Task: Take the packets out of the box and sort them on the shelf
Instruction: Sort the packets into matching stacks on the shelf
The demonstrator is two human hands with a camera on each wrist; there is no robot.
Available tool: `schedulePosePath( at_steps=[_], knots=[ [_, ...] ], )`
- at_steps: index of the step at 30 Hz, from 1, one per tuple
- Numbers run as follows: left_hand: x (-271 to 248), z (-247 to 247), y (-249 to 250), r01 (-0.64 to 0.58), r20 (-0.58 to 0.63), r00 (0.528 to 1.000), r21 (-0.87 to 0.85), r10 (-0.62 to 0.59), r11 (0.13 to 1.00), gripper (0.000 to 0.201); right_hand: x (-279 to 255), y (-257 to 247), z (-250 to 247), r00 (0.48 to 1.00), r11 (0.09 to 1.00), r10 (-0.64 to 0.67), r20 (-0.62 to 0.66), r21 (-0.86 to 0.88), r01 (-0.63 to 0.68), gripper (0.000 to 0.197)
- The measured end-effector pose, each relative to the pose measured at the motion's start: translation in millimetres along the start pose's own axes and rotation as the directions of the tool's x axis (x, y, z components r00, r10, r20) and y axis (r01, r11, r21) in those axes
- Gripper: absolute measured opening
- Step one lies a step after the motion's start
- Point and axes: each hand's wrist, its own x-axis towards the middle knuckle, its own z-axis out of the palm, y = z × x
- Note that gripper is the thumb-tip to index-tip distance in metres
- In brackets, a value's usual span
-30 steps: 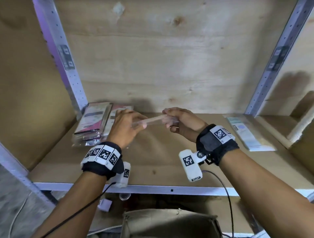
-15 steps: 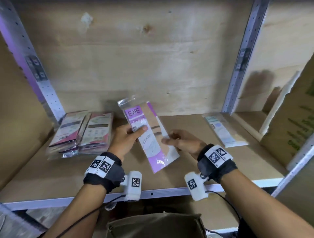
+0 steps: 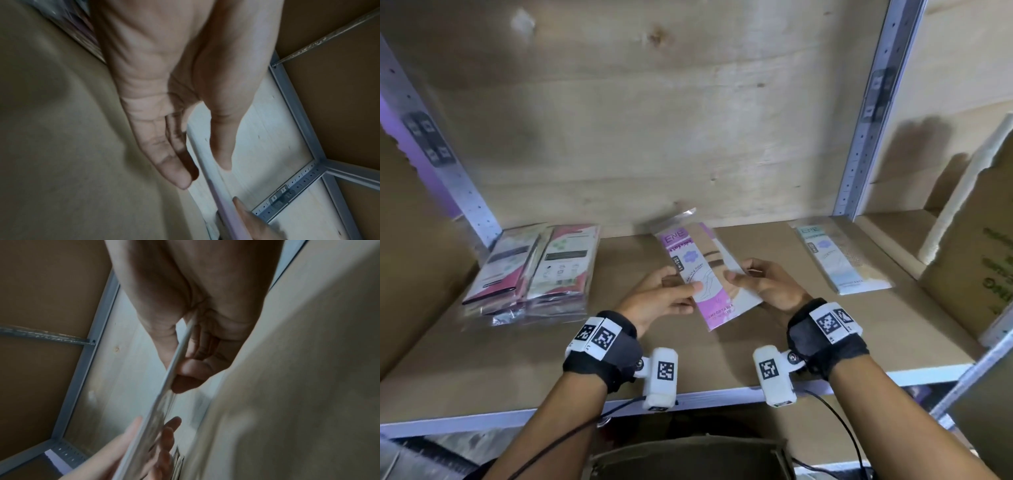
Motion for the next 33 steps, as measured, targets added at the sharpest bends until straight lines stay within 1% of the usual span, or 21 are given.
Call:
schedulePosePath(
  at_steps=[3, 6, 8, 10, 11, 14, 15, 18, 20, 21, 22, 24, 25, 26, 27, 28, 29, 30, 31, 32, 33],
  knots=[
    [17.3, 3.4, 1.5, -0.015, -0.140, 0.990, -0.060, 0.006, 0.998, 0.032, -0.2, 1.4, -17.8, 0.999, 0.998, -0.006, 0.043, -0.062, 0.009, 0.025],
    [36.0, -6.2, 4.9, -0.053, -0.267, 0.964, -0.137, 0.015, 0.989, 0.024, -5.5, 2.0, -34.8, 0.989, 0.987, -0.024, 0.145, -0.154, 0.047, 0.026],
    [46.2, -14.5, 5.1, -0.087, -0.331, 0.943, -0.145, 0.035, 0.986, 0.032, -9.5, 4.3, -43.8, 0.979, 0.976, -0.021, 0.204, -0.210, 0.065, 0.027],
    [53.9, -22.6, 4.5, -0.104, -0.406, 0.913, -0.147, 0.036, 0.984, 0.040, -12.9, 5.6, -50.7, 0.967, 0.977, -0.014, 0.253, -0.201, 0.067, 0.027],
    [56.6, -25.2, 3.7, -0.108, -0.425, 0.904, -0.120, 0.047, 0.987, 0.039, -14.7, 5.6, -53.5, 0.961, 0.980, -0.010, 0.275, -0.186, 0.064, 0.027],
    [63.2, -27.5, -0.1, -0.098, -0.412, 0.906, 0.013, 0.094, 0.995, 0.019, -19.1, 5.2, -61.3, 0.956, 0.987, 0.006, 0.293, -0.157, 0.042, 0.024],
    [63.4, -26.5, -1.0, -0.105, -0.403, 0.906, 0.080, 0.128, 0.991, 0.022, -20.2, 5.7, -63.7, 0.957, 0.988, 0.010, 0.288, -0.153, 0.036, 0.022],
    [62.7, -24.0, -2.8, -0.061, -0.384, 0.905, 0.302, 0.181, 0.951, 0.049, -23.7, 5.5, -68.2, 0.965, 0.987, 0.004, 0.262, -0.154, 0.037, 0.019],
    [61.3, -23.8, -2.5, -0.024, -0.377, 0.911, 0.357, 0.168, 0.934, 0.063, -24.6, 4.7, -71.6, 0.972, 0.983, -0.018, 0.235, -0.172, 0.060, 0.021],
    [58.7, -22.9, -0.9, -0.002, -0.363, 0.922, 0.353, 0.139, 0.936, 0.063, -25.3, 3.5, -73.1, 0.974, 0.980, -0.028, 0.225, -0.185, 0.071, 0.023],
    [56.8, -23.1, 0.6, 0.016, -0.349, 0.932, 0.308, 0.098, 0.951, 0.056, -26.1, 2.2, -74.3, 0.975, 0.977, -0.036, 0.218, -0.197, 0.080, 0.024],
    [51.4, -24.1, 5.3, 0.033, -0.281, 0.960, 0.126, 0.004, 0.991, 0.040, -28.0, -0.4, -75.0, 0.976, 0.973, -0.052, 0.213, -0.210, 0.098, 0.025],
    [44.7, -21.6, 8.2, 0.016, -0.264, 0.965, 0.030, -0.008, 0.999, 0.042, -29.2, -1.5, -74.5, 0.975, 0.973, -0.058, 0.212, -0.207, 0.103, 0.024],
    [39.5, -20.3, 9.7, -0.071, -0.223, 0.973, -0.055, 0.057, 0.996, 0.048, -30.1, -2.7, -73.8, 0.976, 0.974, -0.064, 0.208, -0.200, 0.107, 0.022],
    [33.1, -16.7, 12.3, -0.166, -0.136, 0.980, -0.146, 0.146, 0.975, 0.052, -30.9, -3.7, -72.6, 0.977, 0.975, -0.070, 0.204, -0.193, 0.110, 0.019],
    [31.9, -18.4, 13.5, -0.200, -0.054, 0.980, -0.233, 0.192, 0.952, 0.054, -31.6, -4.5, -71.1, 0.977, 0.976, -0.073, 0.201, -0.188, 0.111, 0.017],
    [34.7, -21.4, 13.1, -0.195, -0.030, 0.980, -0.289, 0.195, 0.937, 0.051, -32.3, -5.1, -69.3, 0.977, 0.976, -0.074, 0.199, -0.185, 0.111, 0.016],
    [34.4, -19.4, 17.8, -0.140, -0.082, 0.989, -0.307, 0.120, 0.941, 0.042, -32.9, -5.8, -67.4, 0.977, 0.977, -0.074, 0.199, -0.183, 0.111, 0.015],
    [29.9, -20.9, 20.2, -0.090, -0.133, 0.990, -0.278, 0.055, 0.956, 0.034, -33.3, -6.1, -65.1, 0.977, 0.977, -0.073, 0.201, -0.182, 0.111, 0.015],
    [27.0, -23.3, 20.9, -0.001, -0.168, 0.984, -0.295, -0.051, 0.956, 0.027, -33.7, -6.5, -62.9, 0.976, 0.976, -0.074, 0.204, -0.185, 0.112, 0.016],
    [25.3, -25.9, 20.6, 0.034, -0.174, 0.981, -0.274, -0.084, 0.961, 0.024, -33.9, -6.9, -60.5, 0.976, 0.975, -0.073, 0.207, -0.189, 0.113, 0.018]
  ],
)
